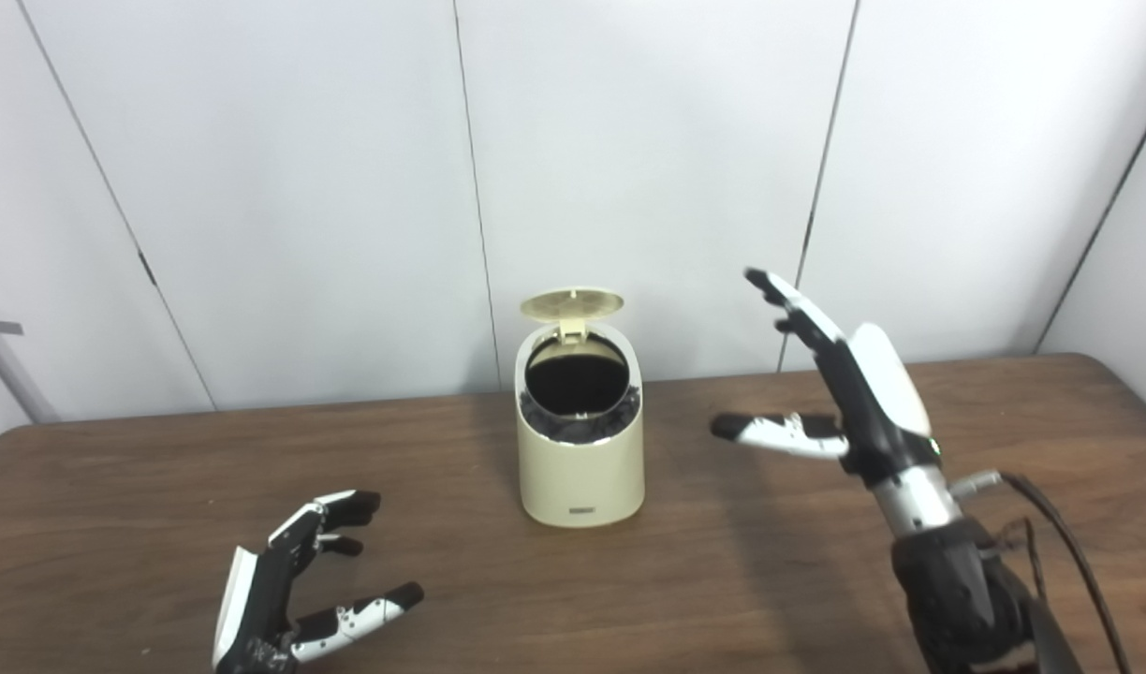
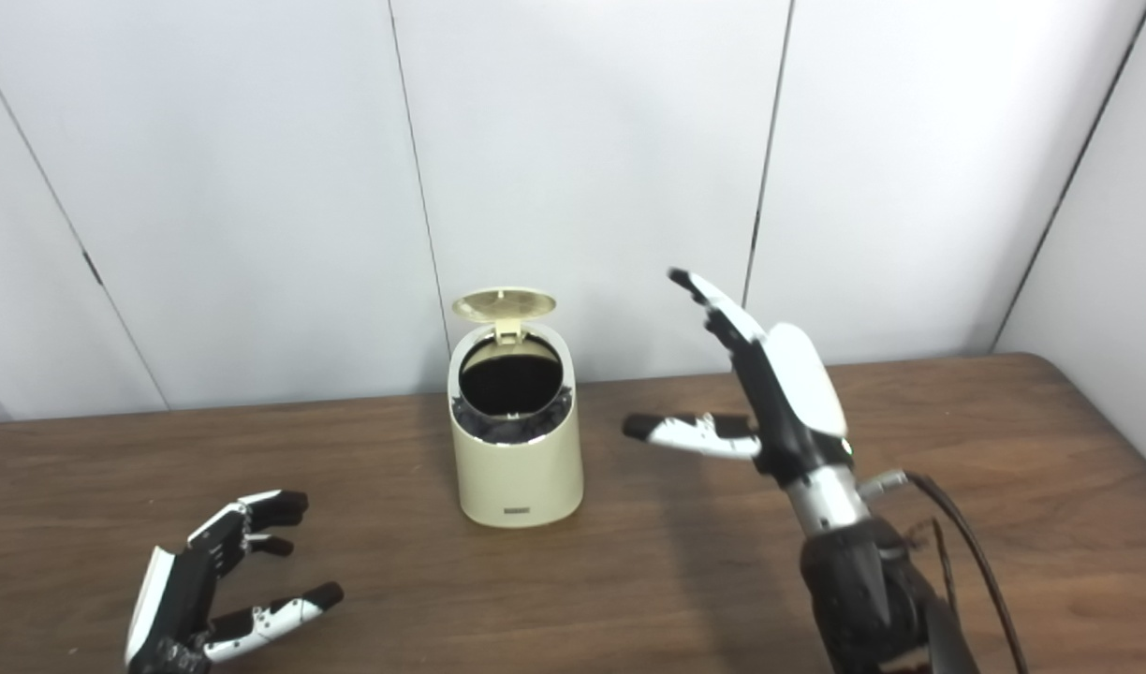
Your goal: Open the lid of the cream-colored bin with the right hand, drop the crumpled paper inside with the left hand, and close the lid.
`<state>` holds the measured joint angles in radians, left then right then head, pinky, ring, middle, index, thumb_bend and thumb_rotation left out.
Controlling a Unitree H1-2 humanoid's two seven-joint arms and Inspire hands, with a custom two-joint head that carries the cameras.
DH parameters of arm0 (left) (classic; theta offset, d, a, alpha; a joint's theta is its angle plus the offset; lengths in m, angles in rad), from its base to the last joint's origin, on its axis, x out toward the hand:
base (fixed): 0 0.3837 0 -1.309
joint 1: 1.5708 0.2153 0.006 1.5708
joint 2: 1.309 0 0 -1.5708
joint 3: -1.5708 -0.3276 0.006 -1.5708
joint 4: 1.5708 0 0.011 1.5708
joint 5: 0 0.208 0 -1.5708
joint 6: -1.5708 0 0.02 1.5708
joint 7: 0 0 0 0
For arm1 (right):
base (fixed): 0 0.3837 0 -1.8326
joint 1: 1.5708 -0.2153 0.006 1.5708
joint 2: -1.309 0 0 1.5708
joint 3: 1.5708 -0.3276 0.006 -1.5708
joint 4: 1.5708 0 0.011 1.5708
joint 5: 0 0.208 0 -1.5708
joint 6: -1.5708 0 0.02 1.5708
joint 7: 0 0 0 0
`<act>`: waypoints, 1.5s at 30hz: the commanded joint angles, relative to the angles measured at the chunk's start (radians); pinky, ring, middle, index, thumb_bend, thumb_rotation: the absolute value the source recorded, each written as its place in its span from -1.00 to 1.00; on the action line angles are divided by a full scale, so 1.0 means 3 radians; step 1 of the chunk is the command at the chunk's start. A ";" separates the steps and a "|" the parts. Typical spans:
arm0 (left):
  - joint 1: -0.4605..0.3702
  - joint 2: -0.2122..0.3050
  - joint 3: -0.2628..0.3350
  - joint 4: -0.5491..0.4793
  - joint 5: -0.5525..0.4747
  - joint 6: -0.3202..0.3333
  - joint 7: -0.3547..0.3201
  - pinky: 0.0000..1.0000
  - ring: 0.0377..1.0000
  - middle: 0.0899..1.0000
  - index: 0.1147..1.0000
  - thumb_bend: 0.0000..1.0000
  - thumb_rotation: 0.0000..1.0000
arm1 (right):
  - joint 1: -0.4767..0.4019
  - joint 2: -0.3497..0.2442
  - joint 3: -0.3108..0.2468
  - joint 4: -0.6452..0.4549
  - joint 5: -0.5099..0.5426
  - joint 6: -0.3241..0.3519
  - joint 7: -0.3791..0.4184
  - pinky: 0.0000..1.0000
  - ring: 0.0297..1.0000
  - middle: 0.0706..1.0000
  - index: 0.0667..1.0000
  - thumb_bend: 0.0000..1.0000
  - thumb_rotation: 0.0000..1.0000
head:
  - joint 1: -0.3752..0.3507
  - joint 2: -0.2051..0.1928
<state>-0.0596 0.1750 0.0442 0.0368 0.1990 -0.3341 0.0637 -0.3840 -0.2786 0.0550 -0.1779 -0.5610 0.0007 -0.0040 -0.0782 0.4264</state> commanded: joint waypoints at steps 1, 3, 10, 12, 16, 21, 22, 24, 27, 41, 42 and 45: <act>-0.0063 -0.0022 -0.0022 -0.0007 -0.0005 -0.0082 0.0012 0.22 0.42 0.39 0.31 0.85 -0.62 | -0.0219 -0.0101 0.0026 -0.0154 -0.0069 0.0047 0.0110 0.52 0.74 0.78 0.78 1.00 0.57 | 0.0002 -0.0003; -0.0067 -0.0028 -0.0027 0.0008 0.0004 -0.0089 0.0018 0.23 0.42 0.39 0.31 0.85 -0.62 | -0.0303 -0.0121 0.0068 -0.0169 -0.0112 0.0111 0.0213 0.51 0.74 0.79 0.80 1.00 0.57 | 0.0014 -0.0008; -0.0073 -0.0045 -0.0041 0.0013 0.0129 -0.0080 0.0059 0.24 0.42 0.40 0.30 0.87 -0.58 | -0.0563 -0.0176 0.0224 -0.0219 -0.0289 0.0382 0.0583 0.55 0.78 0.83 0.82 1.00 0.60 | 0.0029 -0.0021; -0.0075 -0.0049 -0.0045 0.0020 0.0159 -0.0087 0.0069 0.24 0.42 0.39 0.30 0.87 -0.57 | -0.0631 -0.0184 0.0261 -0.0209 -0.0322 0.0433 0.0673 0.60 0.78 0.83 0.82 1.00 0.59 | 0.0031 -0.0031; -0.0080 -0.0058 -0.0049 0.0038 0.0179 -0.0091 0.0080 0.25 0.43 0.40 0.29 0.88 -0.55 | -0.0737 -0.0223 0.0350 -0.0214 -0.0411 0.0462 0.0828 0.58 0.74 0.83 0.80 1.00 0.52 | 0.0039 -0.0040; -0.0085 -0.0059 -0.0065 0.0040 0.0216 -0.0106 0.0085 0.26 0.44 0.40 0.30 0.86 -0.56 | -0.0886 -0.0270 0.0481 -0.0203 -0.0586 0.0458 0.0944 0.71 0.78 0.79 0.81 1.00 0.56 | 0.0049 -0.0049; -0.0085 -0.0060 -0.0067 0.0040 0.0222 -0.0107 0.0086 0.26 0.44 0.40 0.30 0.85 -0.57 | -0.0908 -0.0266 0.0491 -0.0199 -0.0601 0.0466 0.0962 0.71 0.79 0.78 0.80 1.00 0.56 | 0.0051 -0.0051; -0.0086 -0.0067 -0.0069 0.0047 0.0217 -0.0114 0.0086 0.27 0.44 0.40 0.30 0.85 -0.58 | -0.0978 -0.0258 0.0533 -0.0200 -0.0682 0.0513 0.1039 0.68 0.80 0.78 0.80 1.00 0.59 | 0.0057 -0.0057; -0.0087 -0.0075 -0.0074 0.0051 0.0214 -0.0120 0.0084 0.27 0.44 0.39 0.31 0.86 -0.58 | -0.1064 -0.0243 0.0583 -0.0178 -0.0734 0.0532 0.1121 0.60 0.78 0.77 0.79 1.00 0.56 | 0.0066 -0.0059; -0.0055 -0.0123 -0.0086 -0.0013 0.0220 -0.0049 0.0066 0.27 0.44 0.40 0.32 0.89 -0.55 | -0.1455 -0.0215 0.0890 0.0199 -0.0957 0.0420 0.1316 0.75 0.77 0.77 0.77 1.00 0.55 | 0.0115 -0.0077; -0.0054 -0.0128 -0.0088 -0.0017 0.0232 -0.0045 0.0070 0.27 0.44 0.39 0.32 0.88 -0.55 | -0.1482 -0.0204 0.0902 0.0233 -0.0973 0.0429 0.1325 0.75 0.77 0.76 0.77 1.00 0.55 | 0.0121 -0.0081; -0.0052 -0.0141 -0.0093 -0.0025 0.0266 -0.0026 0.0076 0.27 0.44 0.39 0.32 0.88 -0.54 | -0.1537 -0.0172 0.0919 0.0326 -0.0978 0.0432 0.1323 0.74 0.77 0.76 0.77 1.00 0.54 | 0.0135 -0.0089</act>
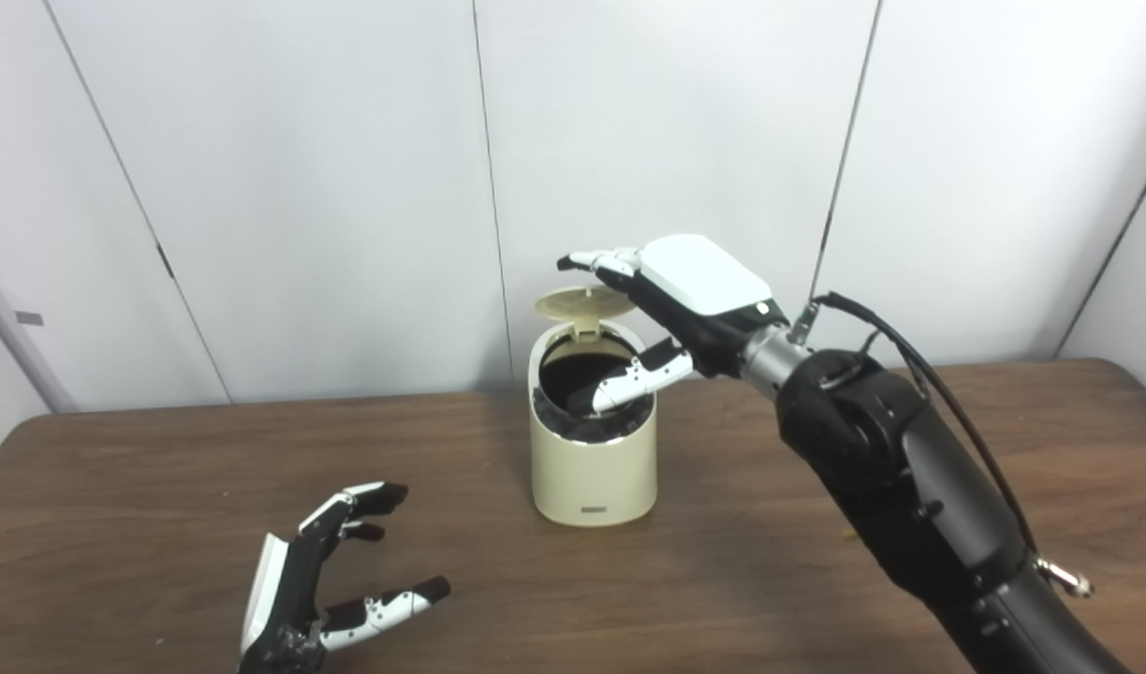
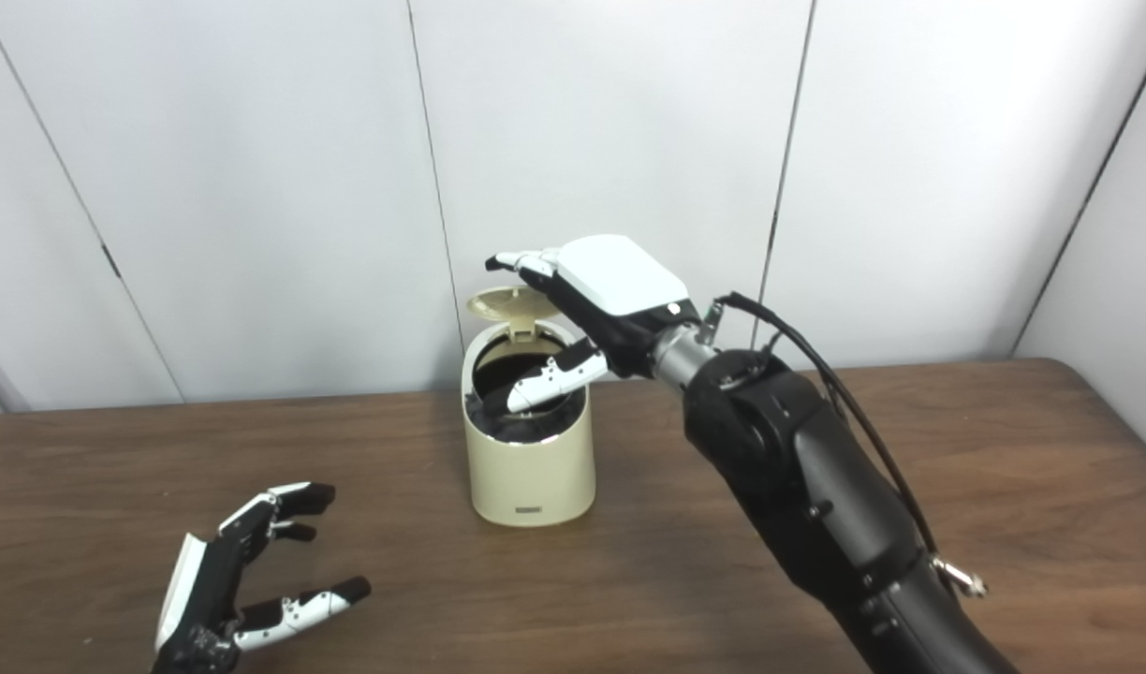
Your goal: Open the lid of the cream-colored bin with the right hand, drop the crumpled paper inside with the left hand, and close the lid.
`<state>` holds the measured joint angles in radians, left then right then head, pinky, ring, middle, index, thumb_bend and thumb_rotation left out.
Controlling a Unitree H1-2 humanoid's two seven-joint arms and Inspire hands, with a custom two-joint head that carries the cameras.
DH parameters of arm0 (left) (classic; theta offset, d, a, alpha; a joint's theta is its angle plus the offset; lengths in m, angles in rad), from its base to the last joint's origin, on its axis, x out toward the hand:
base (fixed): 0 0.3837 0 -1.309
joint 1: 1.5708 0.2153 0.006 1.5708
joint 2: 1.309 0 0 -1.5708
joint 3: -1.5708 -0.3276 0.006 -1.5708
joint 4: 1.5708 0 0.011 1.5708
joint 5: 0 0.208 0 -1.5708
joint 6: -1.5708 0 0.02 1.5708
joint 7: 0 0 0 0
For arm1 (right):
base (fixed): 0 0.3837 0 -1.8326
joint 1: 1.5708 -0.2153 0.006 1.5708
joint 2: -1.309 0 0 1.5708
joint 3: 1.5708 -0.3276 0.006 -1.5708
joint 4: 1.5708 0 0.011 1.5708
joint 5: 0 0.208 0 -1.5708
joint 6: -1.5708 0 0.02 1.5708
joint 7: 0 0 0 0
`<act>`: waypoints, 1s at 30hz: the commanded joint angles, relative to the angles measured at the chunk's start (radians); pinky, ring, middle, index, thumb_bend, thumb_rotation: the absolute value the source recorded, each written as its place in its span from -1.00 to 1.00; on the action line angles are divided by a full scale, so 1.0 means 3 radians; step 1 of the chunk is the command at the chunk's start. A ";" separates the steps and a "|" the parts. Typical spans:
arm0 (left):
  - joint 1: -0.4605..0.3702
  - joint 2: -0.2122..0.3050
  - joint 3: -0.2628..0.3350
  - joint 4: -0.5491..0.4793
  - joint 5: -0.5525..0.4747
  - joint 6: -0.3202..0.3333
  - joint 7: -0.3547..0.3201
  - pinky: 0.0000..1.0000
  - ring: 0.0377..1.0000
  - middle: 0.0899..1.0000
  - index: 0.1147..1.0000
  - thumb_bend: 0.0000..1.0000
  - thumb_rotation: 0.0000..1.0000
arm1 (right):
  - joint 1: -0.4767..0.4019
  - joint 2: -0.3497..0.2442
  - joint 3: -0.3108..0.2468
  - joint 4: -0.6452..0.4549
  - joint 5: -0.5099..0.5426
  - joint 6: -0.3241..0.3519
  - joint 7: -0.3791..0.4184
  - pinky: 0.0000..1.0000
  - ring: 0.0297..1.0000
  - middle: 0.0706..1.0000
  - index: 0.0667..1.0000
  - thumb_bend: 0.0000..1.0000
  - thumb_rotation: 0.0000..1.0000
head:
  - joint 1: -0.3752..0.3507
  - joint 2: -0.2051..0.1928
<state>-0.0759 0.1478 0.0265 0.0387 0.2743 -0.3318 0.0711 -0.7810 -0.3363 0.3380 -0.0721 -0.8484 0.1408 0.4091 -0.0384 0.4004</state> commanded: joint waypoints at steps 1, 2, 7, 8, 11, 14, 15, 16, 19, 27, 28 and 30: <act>0.0003 -0.0053 -0.0035 -0.0035 0.0023 -0.0028 0.0052 0.27 0.44 0.40 0.32 0.88 -0.54 | -0.0223 0.0029 -0.0024 -0.0007 -0.0014 -0.0037 -0.0059 0.74 0.77 0.76 0.77 1.00 0.53 | 0.0002 -0.0002; 0.0004 -0.0057 -0.0036 -0.0038 0.0021 -0.0025 0.0049 0.27 0.45 0.40 0.32 0.88 -0.54 | -0.0233 0.0040 -0.0023 0.0022 -0.0002 -0.0050 -0.0073 0.73 0.77 0.76 0.77 1.00 0.53 | 0.0009 -0.0002; 0.0016 -0.0071 -0.0038 -0.0069 0.0037 0.0000 0.0050 0.27 0.44 0.40 0.32 0.88 -0.54 | -0.0281 0.0077 0.0014 0.0172 0.0023 -0.0144 -0.0118 0.70 0.77 0.75 0.74 1.00 0.54 | 0.0024 -0.0005; 0.0022 -0.0072 -0.0038 -0.0079 0.0035 0.0000 0.0048 0.28 0.45 0.40 0.32 0.88 -0.53 | -0.0288 0.0082 0.0030 0.0194 0.0001 -0.0139 -0.0111 0.69 0.77 0.75 0.73 1.00 0.55 | 0.0033 0.0007; 0.0038 -0.0070 -0.0037 -0.0111 0.0028 -0.0003 0.0042 0.28 0.45 0.39 0.32 0.88 -0.53 | -0.0287 0.0095 0.0059 0.0190 -0.0049 -0.0080 -0.0052 0.65 0.78 0.76 0.74 1.00 0.57 | 0.0015 0.0035; 0.0045 -0.0067 -0.0033 -0.0130 0.0026 0.0012 0.0040 0.29 0.45 0.39 0.32 0.88 -0.52 | -0.0268 0.0093 0.0069 0.0146 -0.0080 -0.0050 -0.0012 0.69 0.80 0.76 0.74 1.00 0.59 | 0.0007 0.0046; 0.0045 -0.0065 -0.0031 -0.0133 0.0020 0.0018 0.0035 0.29 0.45 0.39 0.32 0.88 -0.52 | -0.0260 0.0095 0.0066 0.0135 -0.0083 -0.0046 -0.0006 0.68 0.80 0.76 0.74 1.00 0.59 | 0.0007 0.0049; 0.0044 -0.0063 -0.0032 -0.0138 0.0011 0.0023 0.0028 0.30 0.45 0.40 0.32 0.88 -0.52 | -0.0247 0.0096 0.0057 0.0120 -0.0078 -0.0046 -0.0005 0.68 0.80 0.76 0.74 1.00 0.59 | 0.0007 0.0051; 0.0039 -0.0052 -0.0031 -0.0143 0.0000 0.0034 0.0016 0.29 0.45 0.40 0.32 0.87 -0.53 | -0.0203 0.0093 0.0029 0.0078 -0.0043 -0.0076 -0.0019 0.67 0.77 0.74 0.72 1.00 0.58 | -0.0005 0.0063; 0.0028 -0.0038 -0.0022 -0.0138 -0.0059 0.0036 -0.0002 0.30 0.45 0.40 0.32 0.89 -0.53 | -0.0012 0.0055 -0.0011 -0.0173 -0.0007 -0.0020 0.0077 0.70 0.73 0.68 0.67 1.00 0.56 | -0.0031 0.0092; 0.0026 -0.0037 -0.0021 -0.0134 -0.0062 0.0032 -0.0001 0.30 0.45 0.40 0.32 0.89 -0.53 | 0.0014 0.0052 -0.0017 -0.0212 -0.0005 -0.0003 0.0101 0.70 0.71 0.67 0.67 1.00 0.57 | -0.0037 0.0093; 0.0023 -0.0029 -0.0019 -0.0127 -0.0077 0.0025 -0.0006 0.31 0.46 0.40 0.32 0.88 -0.53 | 0.0069 0.0054 -0.0032 -0.0292 0.0000 0.0052 0.0150 0.69 0.68 0.66 0.66 1.00 0.60 | -0.0047 0.0104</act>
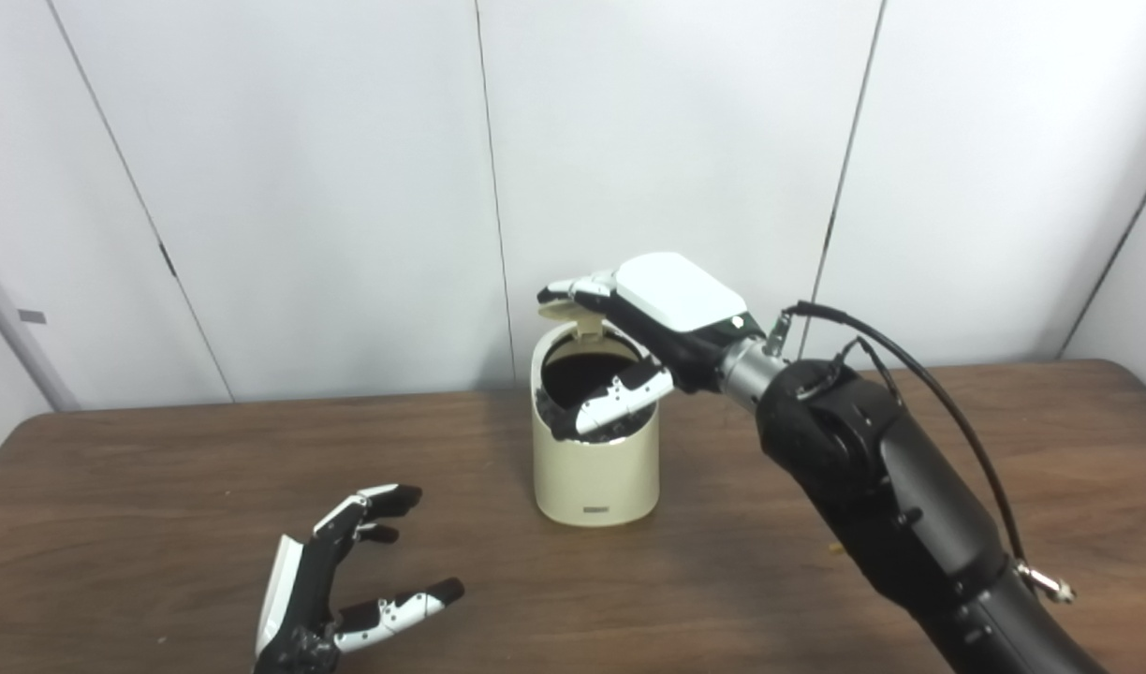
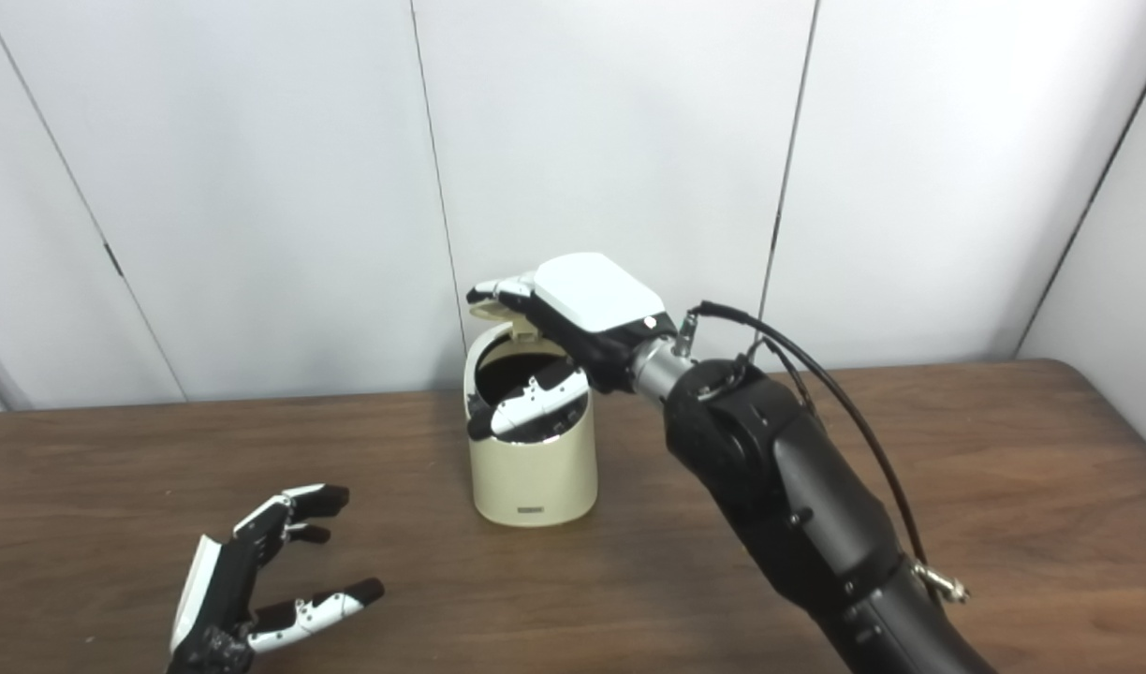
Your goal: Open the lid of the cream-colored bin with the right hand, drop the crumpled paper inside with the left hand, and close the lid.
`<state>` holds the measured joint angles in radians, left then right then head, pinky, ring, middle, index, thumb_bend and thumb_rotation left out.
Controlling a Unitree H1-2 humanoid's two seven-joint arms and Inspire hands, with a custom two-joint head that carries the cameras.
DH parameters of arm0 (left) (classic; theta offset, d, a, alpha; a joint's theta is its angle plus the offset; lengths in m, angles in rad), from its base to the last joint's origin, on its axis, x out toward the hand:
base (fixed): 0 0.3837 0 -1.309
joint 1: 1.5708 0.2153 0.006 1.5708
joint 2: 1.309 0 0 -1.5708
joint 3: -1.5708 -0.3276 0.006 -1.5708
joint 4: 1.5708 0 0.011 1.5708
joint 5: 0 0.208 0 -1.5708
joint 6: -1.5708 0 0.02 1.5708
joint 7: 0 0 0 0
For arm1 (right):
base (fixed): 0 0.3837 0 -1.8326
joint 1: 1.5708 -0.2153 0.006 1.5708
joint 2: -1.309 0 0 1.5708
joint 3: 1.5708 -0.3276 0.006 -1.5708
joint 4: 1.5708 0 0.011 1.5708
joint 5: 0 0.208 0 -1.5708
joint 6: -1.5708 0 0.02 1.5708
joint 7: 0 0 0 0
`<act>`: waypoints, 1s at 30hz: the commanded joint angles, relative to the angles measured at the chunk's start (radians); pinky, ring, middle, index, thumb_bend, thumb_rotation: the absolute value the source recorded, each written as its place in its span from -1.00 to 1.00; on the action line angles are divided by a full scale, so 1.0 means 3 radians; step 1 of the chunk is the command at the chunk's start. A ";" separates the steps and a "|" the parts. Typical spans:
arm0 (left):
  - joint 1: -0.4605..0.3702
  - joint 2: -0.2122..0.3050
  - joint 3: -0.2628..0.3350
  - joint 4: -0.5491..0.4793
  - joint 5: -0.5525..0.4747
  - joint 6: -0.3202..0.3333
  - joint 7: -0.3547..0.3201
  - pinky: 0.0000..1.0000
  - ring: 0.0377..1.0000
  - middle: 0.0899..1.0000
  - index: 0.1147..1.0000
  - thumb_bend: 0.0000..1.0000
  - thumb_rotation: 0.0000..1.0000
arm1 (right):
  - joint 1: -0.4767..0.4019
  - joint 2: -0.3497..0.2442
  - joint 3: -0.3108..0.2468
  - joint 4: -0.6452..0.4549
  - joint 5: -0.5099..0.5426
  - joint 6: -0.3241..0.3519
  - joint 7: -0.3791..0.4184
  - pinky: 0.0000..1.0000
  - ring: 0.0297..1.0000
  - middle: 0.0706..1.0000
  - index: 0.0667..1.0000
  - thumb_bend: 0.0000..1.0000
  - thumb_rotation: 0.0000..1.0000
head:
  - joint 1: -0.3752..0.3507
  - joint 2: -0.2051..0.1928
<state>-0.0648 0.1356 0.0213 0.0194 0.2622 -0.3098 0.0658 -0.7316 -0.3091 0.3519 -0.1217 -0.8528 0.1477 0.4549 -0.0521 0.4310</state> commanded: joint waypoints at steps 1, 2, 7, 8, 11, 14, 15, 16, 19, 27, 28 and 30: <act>-0.0015 0.0015 -0.0001 -0.0062 -0.0039 -0.0050 0.0009 0.31 0.46 0.40 0.32 0.88 -0.53 | -0.0064 -0.0040 -0.0082 -0.0165 0.0008 0.0042 0.0007 0.69 0.67 0.66 0.66 1.00 0.61 | -0.0005 0.0003; -0.0016 0.0019 0.0000 -0.0064 -0.0043 -0.0048 0.0006 0.31 0.46 0.40 0.32 0.88 -0.54 | -0.0037 -0.0039 -0.0085 -0.0199 0.0000 0.0052 0.0012 0.68 0.66 0.65 0.65 1.00 0.62 | -0.0008 0.0007; -0.0015 0.0032 0.0008 -0.0078 -0.0060 -0.0040 -0.0003 0.31 0.46 0.41 0.32 0.88 -0.55 | 0.0082 -0.0029 -0.0107 -0.0320 -0.0014 0.0040 -0.0005 0.64 0.65 0.63 0.64 1.00 0.67 | -0.0019 0.0028; -0.0016 0.0035 0.0010 -0.0074 -0.0060 -0.0049 -0.0002 0.31 0.46 0.40 0.32 0.88 -0.55 | 0.0102 -0.0025 -0.0109 -0.0343 -0.0021 0.0041 -0.0003 0.64 0.64 0.63 0.64 1.00 0.68 | -0.0021 0.0030; -0.0019 0.0043 0.0013 -0.0068 -0.0034 -0.0064 0.0012 0.30 0.45 0.40 0.31 0.89 -0.53 | 0.0153 -0.0014 -0.0117 -0.0410 -0.0031 0.0056 0.0018 0.63 0.64 0.63 0.64 1.00 0.69 | -0.0030 0.0046; -0.0017 0.0046 0.0017 -0.0074 -0.0049 -0.0048 0.0003 0.30 0.45 0.40 0.31 0.89 -0.52 | 0.0187 -0.0003 -0.0130 -0.0478 -0.0043 0.0108 0.0068 0.65 0.65 0.65 0.66 1.00 0.69 | -0.0035 0.0061; -0.0016 0.0047 0.0017 -0.0080 -0.0048 -0.0038 0.0001 0.30 0.45 0.40 0.31 0.89 -0.52 | 0.0195 -0.0002 -0.0134 -0.0495 -0.0044 0.0122 0.0078 0.66 0.66 0.65 0.66 1.00 0.69 | -0.0039 0.0071; -0.0016 0.0049 0.0016 -0.0086 -0.0034 -0.0035 0.0003 0.30 0.46 0.40 0.31 0.89 -0.52 | 0.0203 -0.0001 -0.0139 -0.0507 -0.0043 0.0129 0.0081 0.66 0.67 0.66 0.66 1.00 0.68 | -0.0039 0.0071; -0.0016 0.0053 0.0012 -0.0108 -0.0016 -0.0030 0.0001 0.27 0.44 0.40 0.31 0.88 -0.52 | 0.0219 -0.0004 -0.0154 -0.0523 -0.0025 0.0127 0.0072 0.65 0.66 0.65 0.66 1.00 0.69 | -0.0034 0.0090; -0.0011 0.0051 0.0011 -0.0144 -0.0027 -0.0029 -0.0001 0.27 0.44 0.39 0.29 0.89 -0.52 | 0.0288 -0.0004 -0.0183 -0.0549 -0.0007 0.0141 0.0071 0.66 0.66 0.64 0.64 1.00 0.67 | -0.0042 0.0116; -0.0011 0.0049 0.0012 -0.0144 -0.0035 -0.0022 -0.0003 0.27 0.44 0.39 0.29 0.90 -0.51 | 0.0297 -0.0006 -0.0184 -0.0547 -0.0007 0.0141 0.0071 0.66 0.66 0.64 0.64 1.00 0.67 | -0.0042 0.0116; -0.0009 0.0051 0.0012 -0.0155 -0.0036 -0.0005 -0.0007 0.27 0.44 0.39 0.29 0.90 -0.51 | 0.0316 -0.0008 -0.0186 -0.0536 0.0000 0.0128 0.0057 0.65 0.66 0.63 0.63 1.00 0.64 | -0.0039 0.0131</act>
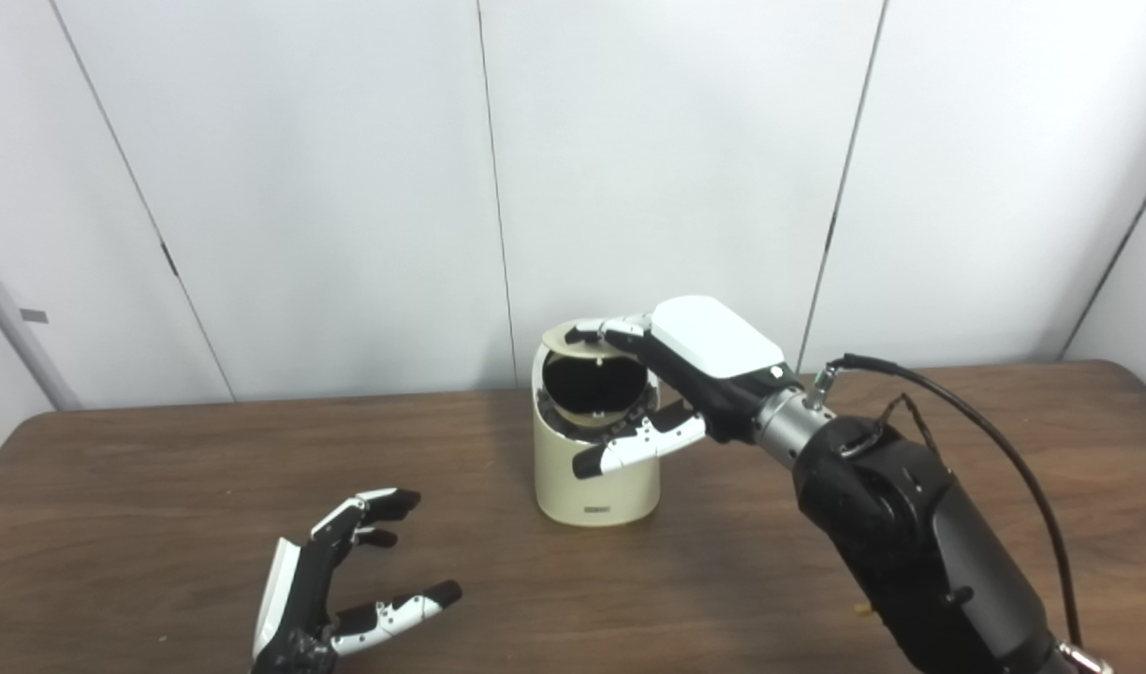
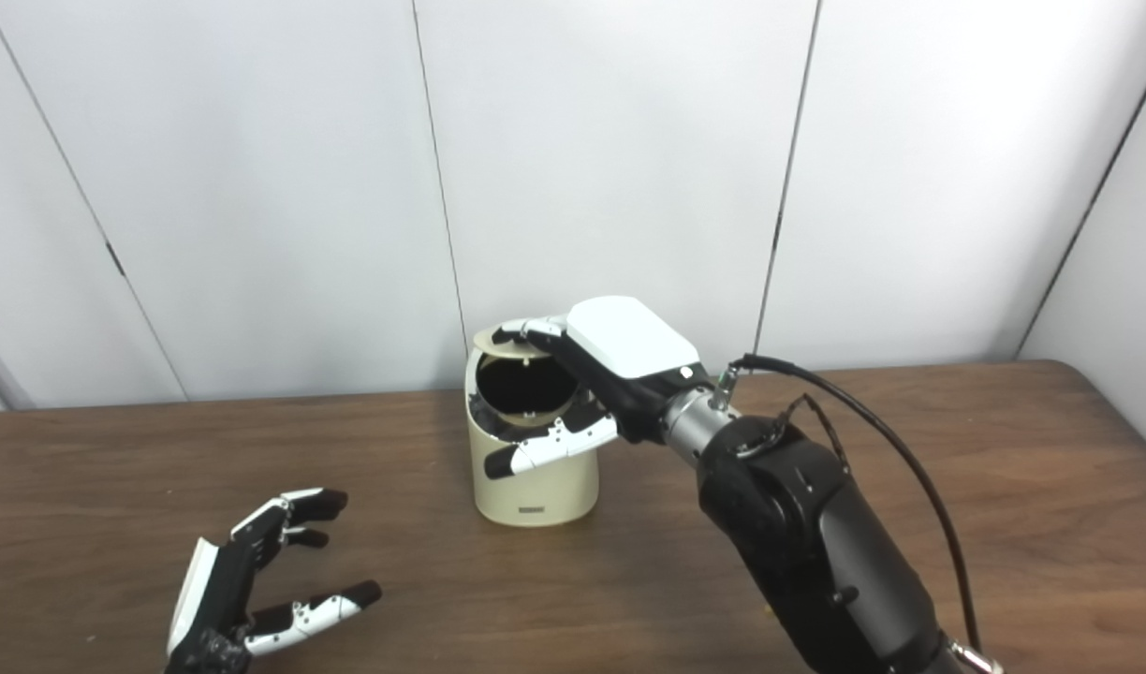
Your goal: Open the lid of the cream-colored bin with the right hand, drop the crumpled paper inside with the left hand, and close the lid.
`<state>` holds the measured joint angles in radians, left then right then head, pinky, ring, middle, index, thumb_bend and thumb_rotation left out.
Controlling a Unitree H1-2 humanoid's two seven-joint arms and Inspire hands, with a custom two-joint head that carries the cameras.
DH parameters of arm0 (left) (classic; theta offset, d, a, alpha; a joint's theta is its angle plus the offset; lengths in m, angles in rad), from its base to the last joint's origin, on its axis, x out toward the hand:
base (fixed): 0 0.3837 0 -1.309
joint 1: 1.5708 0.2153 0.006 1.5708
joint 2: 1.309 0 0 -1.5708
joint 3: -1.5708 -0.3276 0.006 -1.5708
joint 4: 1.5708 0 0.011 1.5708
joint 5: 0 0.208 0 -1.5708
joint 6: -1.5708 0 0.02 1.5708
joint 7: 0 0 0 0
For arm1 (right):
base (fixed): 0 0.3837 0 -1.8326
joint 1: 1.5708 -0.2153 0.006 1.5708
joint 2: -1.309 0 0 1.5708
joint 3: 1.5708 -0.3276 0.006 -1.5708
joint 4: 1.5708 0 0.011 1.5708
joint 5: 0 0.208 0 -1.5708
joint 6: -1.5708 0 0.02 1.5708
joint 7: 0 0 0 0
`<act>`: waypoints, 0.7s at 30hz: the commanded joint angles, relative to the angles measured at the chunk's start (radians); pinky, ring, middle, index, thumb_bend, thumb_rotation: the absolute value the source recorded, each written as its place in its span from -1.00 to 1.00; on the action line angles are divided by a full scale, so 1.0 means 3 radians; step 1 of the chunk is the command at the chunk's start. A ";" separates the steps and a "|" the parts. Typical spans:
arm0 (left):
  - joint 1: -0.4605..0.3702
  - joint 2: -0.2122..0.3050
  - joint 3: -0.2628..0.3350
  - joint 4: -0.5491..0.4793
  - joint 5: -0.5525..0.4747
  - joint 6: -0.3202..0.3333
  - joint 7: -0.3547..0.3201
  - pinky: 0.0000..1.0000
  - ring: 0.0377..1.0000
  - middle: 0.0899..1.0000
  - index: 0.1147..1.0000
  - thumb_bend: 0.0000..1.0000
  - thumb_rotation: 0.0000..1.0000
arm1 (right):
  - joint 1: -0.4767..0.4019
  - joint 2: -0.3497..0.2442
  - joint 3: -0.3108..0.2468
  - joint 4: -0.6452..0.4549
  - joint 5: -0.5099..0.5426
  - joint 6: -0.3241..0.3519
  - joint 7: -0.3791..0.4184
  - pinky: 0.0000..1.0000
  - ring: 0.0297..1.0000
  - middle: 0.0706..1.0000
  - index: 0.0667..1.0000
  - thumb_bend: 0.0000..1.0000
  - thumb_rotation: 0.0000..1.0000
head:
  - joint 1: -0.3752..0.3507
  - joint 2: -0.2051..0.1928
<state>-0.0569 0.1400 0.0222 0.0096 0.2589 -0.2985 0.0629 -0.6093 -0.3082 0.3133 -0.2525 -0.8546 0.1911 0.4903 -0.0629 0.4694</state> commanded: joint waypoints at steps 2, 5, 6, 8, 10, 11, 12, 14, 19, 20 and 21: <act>-0.0030 0.0035 0.0011 -0.0137 -0.0033 -0.0022 -0.0002 0.29 0.45 0.39 0.29 0.90 -0.51 | -0.0068 -0.0011 -0.0057 -0.0091 0.0011 -0.0033 -0.0077 0.64 0.64 0.61 0.61 1.00 0.61 | -0.0003 0.0003; -0.0029 0.0035 0.0008 -0.0155 -0.0031 -0.0013 -0.0004 0.27 0.44 0.38 0.29 0.91 -0.52 | -0.0042 -0.0018 -0.0051 -0.0080 0.0013 -0.0055 -0.0084 0.61 0.62 0.59 0.58 1.00 0.60 | -0.0004 0.0024; -0.0029 0.0036 0.0007 -0.0157 -0.0030 -0.0015 -0.0005 0.27 0.44 0.39 0.30 0.90 -0.53 | -0.0038 -0.0019 -0.0048 -0.0090 0.0004 -0.0034 -0.0058 0.61 0.62 0.59 0.59 1.00 0.60 | -0.0003 0.0024; -0.0033 0.0036 0.0006 -0.0153 -0.0028 -0.0032 -0.0002 0.26 0.44 0.38 0.29 0.90 -0.53 | -0.0035 -0.0021 -0.0045 -0.0107 -0.0012 -0.0003 -0.0022 0.63 0.63 0.61 0.60 1.00 0.60 | -0.0002 0.0021; -0.0035 0.0037 0.0003 -0.0147 -0.0021 -0.0049 0.0002 0.25 0.43 0.38 0.30 0.89 -0.54 | -0.0030 -0.0022 -0.0044 -0.0116 -0.0020 0.0005 -0.0014 0.62 0.63 0.60 0.59 1.00 0.59 | 0.0004 0.0025; -0.0035 0.0037 0.0002 -0.0147 -0.0019 -0.0050 0.0003 0.25 0.43 0.38 0.30 0.88 -0.54 | -0.0026 -0.0020 -0.0047 -0.0115 -0.0017 0.0002 -0.0021 0.61 0.62 0.60 0.59 1.00 0.58 | 0.0008 0.0024; -0.0034 0.0037 0.0002 -0.0151 -0.0016 -0.0048 0.0003 0.25 0.43 0.38 0.29 0.88 -0.54 | -0.0020 -0.0017 -0.0052 -0.0108 -0.0009 -0.0003 -0.0033 0.60 0.61 0.59 0.58 1.00 0.57 | 0.0010 0.0029; -0.0032 0.0037 0.0003 -0.0156 -0.0014 -0.0046 0.0003 0.23 0.42 0.38 0.29 0.89 -0.53 | -0.0010 -0.0013 -0.0056 -0.0099 0.0000 -0.0012 -0.0051 0.59 0.59 0.58 0.56 1.00 0.55 | 0.0012 0.0032; -0.0018 0.0034 0.0006 -0.0204 0.0001 -0.0018 0.0003 0.23 0.41 0.37 0.28 0.89 -0.52 | 0.0009 -0.0003 -0.0046 -0.0097 -0.0025 0.0015 -0.0035 0.57 0.57 0.57 0.56 1.00 0.56 | 0.0014 0.0050; -0.0015 0.0035 0.0006 -0.0213 0.0003 -0.0006 -0.0001 0.23 0.41 0.37 0.28 0.89 -0.52 | 0.0013 0.0000 -0.0046 -0.0100 -0.0026 0.0028 -0.0025 0.57 0.57 0.57 0.56 1.00 0.55 | 0.0014 0.0052; -0.0013 0.0035 0.0007 -0.0217 -0.0003 0.0007 -0.0006 0.24 0.42 0.37 0.28 0.89 -0.52 | 0.0017 0.0001 -0.0047 -0.0098 -0.0023 0.0029 -0.0027 0.57 0.58 0.58 0.56 1.00 0.55 | 0.0014 0.0052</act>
<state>-0.0465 0.1400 0.0219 -0.0134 0.2625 -0.2912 0.0607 -0.5799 -0.3075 0.3132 -0.2533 -0.8573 0.1950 0.4930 -0.0583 0.4847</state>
